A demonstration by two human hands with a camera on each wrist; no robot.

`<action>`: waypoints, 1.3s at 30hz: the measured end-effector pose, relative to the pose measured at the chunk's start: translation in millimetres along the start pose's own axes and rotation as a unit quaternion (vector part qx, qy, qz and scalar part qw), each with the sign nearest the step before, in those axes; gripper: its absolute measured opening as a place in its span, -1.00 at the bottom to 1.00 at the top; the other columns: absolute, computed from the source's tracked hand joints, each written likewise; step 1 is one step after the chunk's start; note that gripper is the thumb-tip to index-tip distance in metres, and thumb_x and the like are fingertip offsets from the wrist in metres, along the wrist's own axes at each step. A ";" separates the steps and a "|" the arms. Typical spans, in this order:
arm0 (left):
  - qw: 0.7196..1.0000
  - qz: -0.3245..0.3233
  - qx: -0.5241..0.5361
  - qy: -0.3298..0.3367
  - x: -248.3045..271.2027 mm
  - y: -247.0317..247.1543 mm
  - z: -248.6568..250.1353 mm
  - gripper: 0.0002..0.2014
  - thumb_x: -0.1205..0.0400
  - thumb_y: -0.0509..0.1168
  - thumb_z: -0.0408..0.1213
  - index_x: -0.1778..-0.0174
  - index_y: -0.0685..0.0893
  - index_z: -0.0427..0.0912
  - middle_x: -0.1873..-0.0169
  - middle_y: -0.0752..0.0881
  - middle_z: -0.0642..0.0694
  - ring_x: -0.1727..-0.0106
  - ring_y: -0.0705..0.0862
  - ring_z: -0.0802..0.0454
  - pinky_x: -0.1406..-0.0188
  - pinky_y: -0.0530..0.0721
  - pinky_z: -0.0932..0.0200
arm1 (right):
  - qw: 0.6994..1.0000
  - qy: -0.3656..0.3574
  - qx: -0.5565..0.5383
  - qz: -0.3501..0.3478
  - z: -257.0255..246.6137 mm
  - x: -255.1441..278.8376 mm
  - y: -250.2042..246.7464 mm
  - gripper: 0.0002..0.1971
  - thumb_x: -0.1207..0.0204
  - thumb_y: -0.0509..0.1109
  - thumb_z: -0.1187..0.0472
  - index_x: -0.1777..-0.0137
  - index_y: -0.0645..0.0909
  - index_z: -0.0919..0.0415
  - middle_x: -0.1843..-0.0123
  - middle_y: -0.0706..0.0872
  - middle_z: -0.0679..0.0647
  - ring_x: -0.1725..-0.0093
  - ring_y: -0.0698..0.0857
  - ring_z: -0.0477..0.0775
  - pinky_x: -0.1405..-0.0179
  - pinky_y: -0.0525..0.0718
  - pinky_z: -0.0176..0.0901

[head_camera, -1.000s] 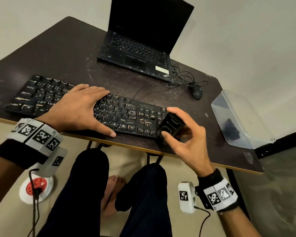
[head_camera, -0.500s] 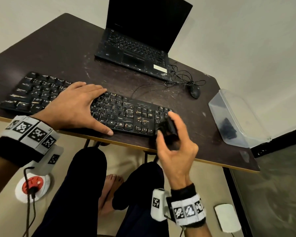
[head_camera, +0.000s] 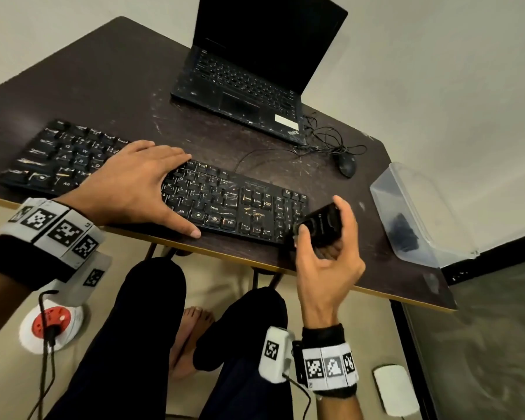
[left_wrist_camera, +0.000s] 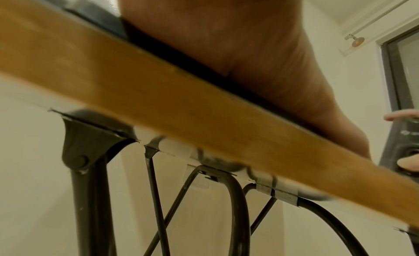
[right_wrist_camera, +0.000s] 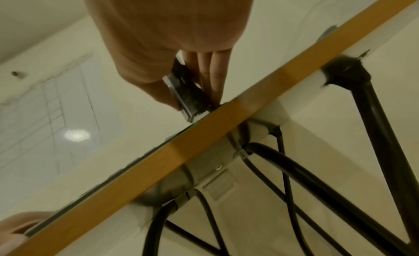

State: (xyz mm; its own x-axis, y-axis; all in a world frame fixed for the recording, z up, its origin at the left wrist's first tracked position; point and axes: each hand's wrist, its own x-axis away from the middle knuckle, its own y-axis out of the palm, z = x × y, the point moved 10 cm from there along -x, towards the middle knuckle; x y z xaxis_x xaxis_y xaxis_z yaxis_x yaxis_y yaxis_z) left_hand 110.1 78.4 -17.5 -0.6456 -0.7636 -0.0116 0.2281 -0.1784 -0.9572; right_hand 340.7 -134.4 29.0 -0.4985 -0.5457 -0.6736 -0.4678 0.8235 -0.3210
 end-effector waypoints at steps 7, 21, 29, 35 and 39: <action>1.000 0.004 0.003 -0.003 0.8 -0.3 -0.3 0.59 0.13 0.14 0.91 -0.82 0.20 0.06 -0.79 0.26 0.07 -0.79 0.15 0.06 -0.78 -0.16 0.14 | 0.998 -0.004 -0.017 -0.060 2.3 -10.2 4.6 -0.32 -0.52 0.67 0.41 -0.62 0.64 0.03 -0.31 0.87 -0.10 -0.14 0.88 -0.19 -0.11 0.92 0.04; 1.000 -0.008 0.010 -0.007 2.6 -1.9 1.8 0.60 0.14 0.13 0.89 -0.83 0.17 0.06 -0.80 0.22 0.07 -0.79 0.11 0.08 -0.64 -0.28 0.29 | 0.986 0.014 -0.044 -0.160 19.8 -43.2 7.9 -0.31 -0.49 0.66 0.49 -0.60 0.64 0.07 -0.32 0.78 -0.37 -0.22 0.85 -0.16 -0.18 0.91 0.09; 1.000 -0.012 0.007 -0.007 3.4 -2.1 4.3 0.60 0.15 0.10 0.88 -0.84 0.15 0.06 -0.81 0.21 0.07 -0.78 0.11 0.07 -0.60 -0.28 0.31 | 0.984 0.032 -0.051 -0.166 27.0 -49.4 15.0 -0.31 -0.49 0.65 0.50 -0.59 0.64 0.04 -0.16 0.79 -0.41 -0.04 0.83 -0.23 0.03 0.81 -0.26; 1.000 -0.007 0.008 -0.004 2.6 -3.6 3.3 0.60 0.15 0.10 0.89 -0.84 0.16 0.05 -0.80 0.22 0.06 -0.79 0.12 0.06 -0.63 -0.28 0.29 | 0.985 0.047 -0.037 -0.163 36.6 -62.8 16.2 -0.31 -0.49 0.66 0.47 -0.58 0.64 -0.01 -0.09 0.78 -0.44 0.06 0.82 -0.22 0.08 0.85 -0.21; 1.000 -0.004 0.006 -0.001 2.5 -0.7 0.9 0.60 0.15 0.12 0.91 -0.83 0.19 0.05 -0.80 0.24 0.07 -0.78 0.14 0.08 -0.68 -0.25 0.26 | 0.974 0.051 -0.062 -0.213 36.6 -60.9 22.3 -0.30 -0.48 0.67 0.50 -0.57 0.65 0.01 -0.12 0.77 -0.37 0.01 0.80 -0.17 0.03 0.85 -0.20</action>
State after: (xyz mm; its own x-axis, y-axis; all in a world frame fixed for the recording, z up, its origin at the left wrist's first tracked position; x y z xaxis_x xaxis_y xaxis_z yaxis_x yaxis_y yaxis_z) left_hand 109.0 76.0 -16.6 -0.6456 -0.7637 -0.0023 0.2312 -0.1926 -0.9537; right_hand 387.4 -77.1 38.5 -0.3063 -0.8514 -0.4258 -0.7289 0.4974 -0.4704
